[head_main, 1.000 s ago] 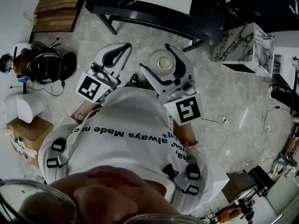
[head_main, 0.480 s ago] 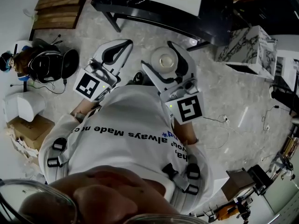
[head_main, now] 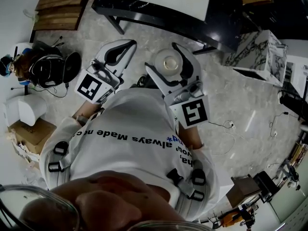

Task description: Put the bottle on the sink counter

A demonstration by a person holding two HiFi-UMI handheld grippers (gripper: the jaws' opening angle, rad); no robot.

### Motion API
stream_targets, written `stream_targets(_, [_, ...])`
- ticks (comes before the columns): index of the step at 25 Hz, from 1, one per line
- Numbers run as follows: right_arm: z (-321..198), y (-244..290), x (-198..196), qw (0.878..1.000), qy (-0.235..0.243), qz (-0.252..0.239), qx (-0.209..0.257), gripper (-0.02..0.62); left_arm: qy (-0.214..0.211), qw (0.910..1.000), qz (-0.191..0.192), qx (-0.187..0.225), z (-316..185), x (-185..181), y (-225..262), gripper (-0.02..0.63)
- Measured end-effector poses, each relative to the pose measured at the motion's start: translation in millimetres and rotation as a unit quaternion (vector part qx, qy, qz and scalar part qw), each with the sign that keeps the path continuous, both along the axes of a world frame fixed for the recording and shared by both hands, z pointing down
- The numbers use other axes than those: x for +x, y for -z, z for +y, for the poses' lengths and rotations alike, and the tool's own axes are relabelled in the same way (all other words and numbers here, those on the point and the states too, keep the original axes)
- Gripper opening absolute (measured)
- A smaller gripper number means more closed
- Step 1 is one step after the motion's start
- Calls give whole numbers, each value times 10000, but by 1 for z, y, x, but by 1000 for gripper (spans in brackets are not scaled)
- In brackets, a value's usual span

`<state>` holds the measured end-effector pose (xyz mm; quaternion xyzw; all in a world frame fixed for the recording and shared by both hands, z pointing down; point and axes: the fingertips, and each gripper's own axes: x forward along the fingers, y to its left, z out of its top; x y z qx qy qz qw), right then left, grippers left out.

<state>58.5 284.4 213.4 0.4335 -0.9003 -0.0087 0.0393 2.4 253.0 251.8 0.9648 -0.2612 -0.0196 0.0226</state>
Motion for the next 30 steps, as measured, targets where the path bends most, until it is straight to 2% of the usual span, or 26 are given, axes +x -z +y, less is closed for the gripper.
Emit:
stream_targets(17, [-108, 5, 74, 9995, 296, -3, 135, 333, 115, 9999, 1, 19, -105, 84, 5, 2])
stream_targets(24, [-135, 3, 100, 9992, 358, 57, 150, 333, 79, 9999, 78, 84, -132, 112, 9, 2])
stream_targets(30, [-126, 10, 100, 9988, 471, 54, 131, 333, 249, 9997, -80, 35, -126, 114, 12, 2])
